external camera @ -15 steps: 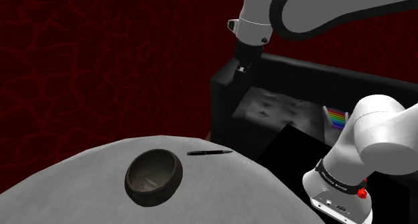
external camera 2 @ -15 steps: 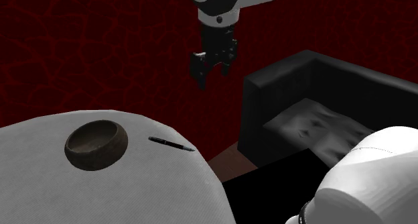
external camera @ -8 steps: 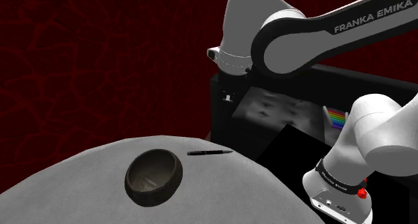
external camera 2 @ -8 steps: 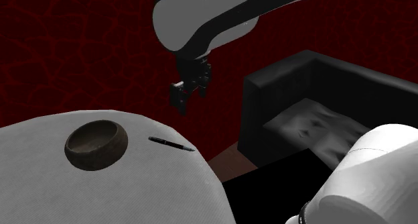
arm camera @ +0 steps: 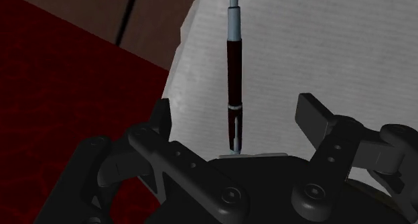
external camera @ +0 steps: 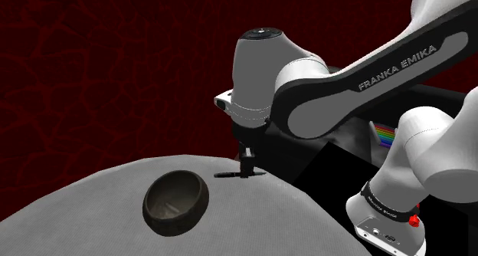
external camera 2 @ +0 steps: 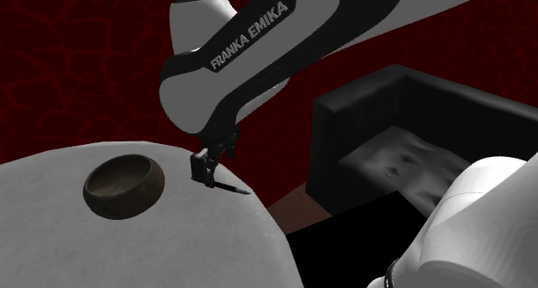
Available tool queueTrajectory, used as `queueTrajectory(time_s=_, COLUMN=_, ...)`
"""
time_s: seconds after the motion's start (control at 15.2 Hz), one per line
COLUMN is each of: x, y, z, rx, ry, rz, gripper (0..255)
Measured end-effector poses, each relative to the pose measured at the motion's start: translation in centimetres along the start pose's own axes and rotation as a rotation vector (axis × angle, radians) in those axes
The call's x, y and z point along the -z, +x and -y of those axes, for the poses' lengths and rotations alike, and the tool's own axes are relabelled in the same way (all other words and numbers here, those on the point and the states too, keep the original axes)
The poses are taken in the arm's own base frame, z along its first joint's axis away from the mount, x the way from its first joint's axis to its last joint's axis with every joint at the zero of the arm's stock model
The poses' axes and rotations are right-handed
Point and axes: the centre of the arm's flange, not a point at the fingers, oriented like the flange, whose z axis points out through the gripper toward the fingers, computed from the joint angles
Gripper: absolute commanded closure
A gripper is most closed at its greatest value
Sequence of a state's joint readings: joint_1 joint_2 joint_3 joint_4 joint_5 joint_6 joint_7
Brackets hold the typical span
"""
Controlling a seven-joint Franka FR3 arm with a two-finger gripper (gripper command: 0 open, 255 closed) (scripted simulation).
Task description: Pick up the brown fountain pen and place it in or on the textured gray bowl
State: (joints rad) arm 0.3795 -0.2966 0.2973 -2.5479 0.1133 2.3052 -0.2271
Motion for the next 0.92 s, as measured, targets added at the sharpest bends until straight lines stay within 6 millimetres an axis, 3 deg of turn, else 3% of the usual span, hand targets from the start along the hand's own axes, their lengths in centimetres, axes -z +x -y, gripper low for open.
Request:
queueTrajectory(time_s=0.53, x=-4.2, y=0.4, z=0.7, rx=0.023, ry=0.003, rz=0.002, gripper=0)
queueTrajectory(time_s=0.92, x=-4.7, y=0.3, z=0.7, rx=0.023, ry=0.003, rz=0.001, gripper=0)
